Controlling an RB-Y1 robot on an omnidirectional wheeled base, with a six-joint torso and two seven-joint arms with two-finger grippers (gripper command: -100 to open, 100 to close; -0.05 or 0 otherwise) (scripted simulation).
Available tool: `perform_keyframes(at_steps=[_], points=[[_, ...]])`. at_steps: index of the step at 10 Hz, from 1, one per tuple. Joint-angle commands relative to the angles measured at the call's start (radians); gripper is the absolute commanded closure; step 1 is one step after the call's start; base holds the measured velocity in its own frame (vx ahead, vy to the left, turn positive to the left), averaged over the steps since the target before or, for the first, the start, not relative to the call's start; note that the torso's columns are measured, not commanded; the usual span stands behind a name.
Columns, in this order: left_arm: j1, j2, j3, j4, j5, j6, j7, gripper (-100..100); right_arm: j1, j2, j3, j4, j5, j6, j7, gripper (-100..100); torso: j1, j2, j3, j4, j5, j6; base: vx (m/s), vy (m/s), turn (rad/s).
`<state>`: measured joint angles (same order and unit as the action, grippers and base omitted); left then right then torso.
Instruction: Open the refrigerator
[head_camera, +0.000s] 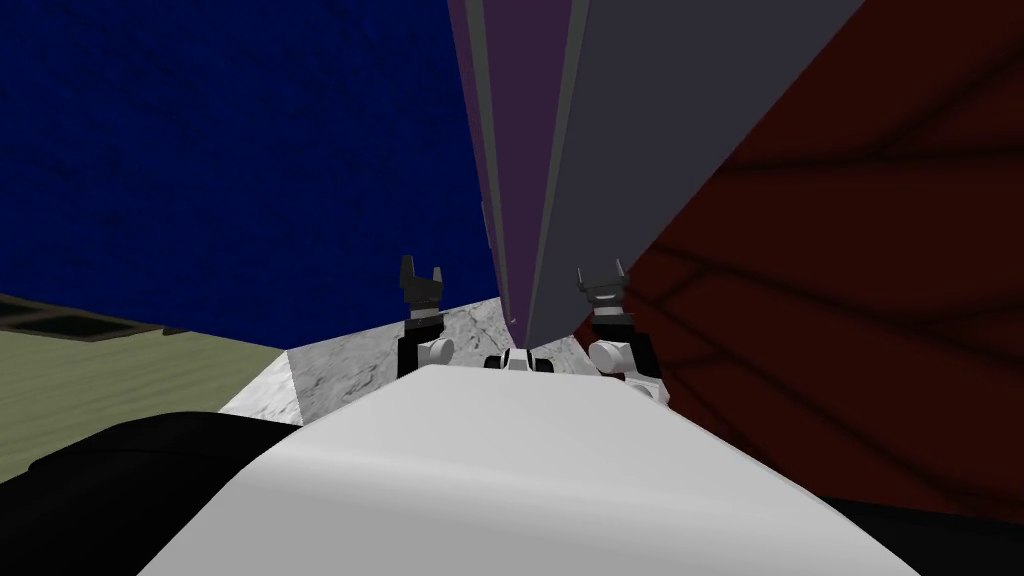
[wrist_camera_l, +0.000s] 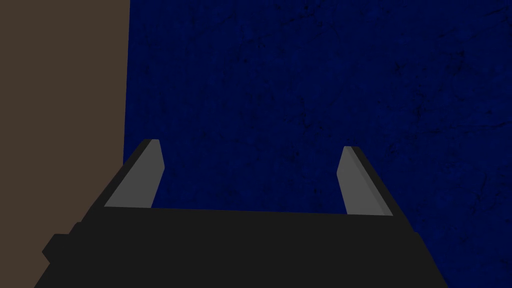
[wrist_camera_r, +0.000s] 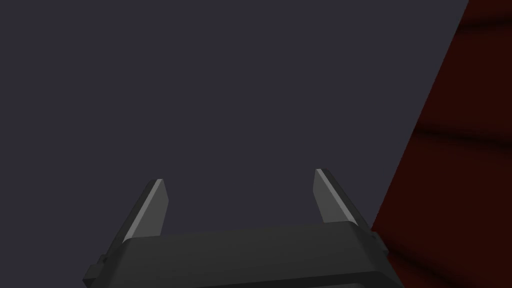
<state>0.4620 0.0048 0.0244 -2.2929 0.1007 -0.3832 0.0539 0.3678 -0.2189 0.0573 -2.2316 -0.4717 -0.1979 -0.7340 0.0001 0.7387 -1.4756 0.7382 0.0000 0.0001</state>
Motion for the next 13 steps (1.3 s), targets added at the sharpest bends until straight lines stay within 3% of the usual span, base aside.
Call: perform_keyframes(at_steps=[1, 6, 7, 8, 13], points=[[0.0, 0.0, 0.0, 0.0, 0.0, 0.0, 0.0, 0, -0.023, -0.006, 0.002, 0.01, -0.057, 0.05, -0.075, -100, 0.0, 0.0, 0.0, 0.0, 0.0, 0.0, 0.008, 0.06, -0.067], [0.0, 0.0, 0.0, 0.0, 0.0, 0.0, 0.0, 0, -0.053, -0.008, 0.006, 0.019, -0.133, 0.118, -0.201, -100, 0.0, 0.0, 0.0, 0.0, 0.0, 0.0, -0.011, 0.055, -0.05], [0.0, 0.0, 0.0, 0.0, 0.0, 0.0, 0.0, 0, -0.068, -0.008, 0.009, 0.025, -0.171, 0.152, -0.233, -100, 0.0, -0.001, 0.0, 0.0, 0.0, 0.0, -0.008, 0.06, -0.059], [0.0, 0.0, 0.0, 0.0, 0.0, 0.0, 0.0, 0, -0.068, -0.008, 0.009, 0.025, -0.171, 0.152, -0.255, -100, 0.0, -0.001, -0.001, 0.0, 0.0, 0.0, -0.004, 0.057, -0.038], [0.0, 0.0, 0.0, 0.0, 0.0, 0.0, 0.0, 0, -0.115, -0.006, 0.015, 0.045, -0.285, 0.255, -0.394, -100, -0.001, 0.0, 0.0, 0.0, 0.0, 0.0, -0.007, 0.058, -0.056]])
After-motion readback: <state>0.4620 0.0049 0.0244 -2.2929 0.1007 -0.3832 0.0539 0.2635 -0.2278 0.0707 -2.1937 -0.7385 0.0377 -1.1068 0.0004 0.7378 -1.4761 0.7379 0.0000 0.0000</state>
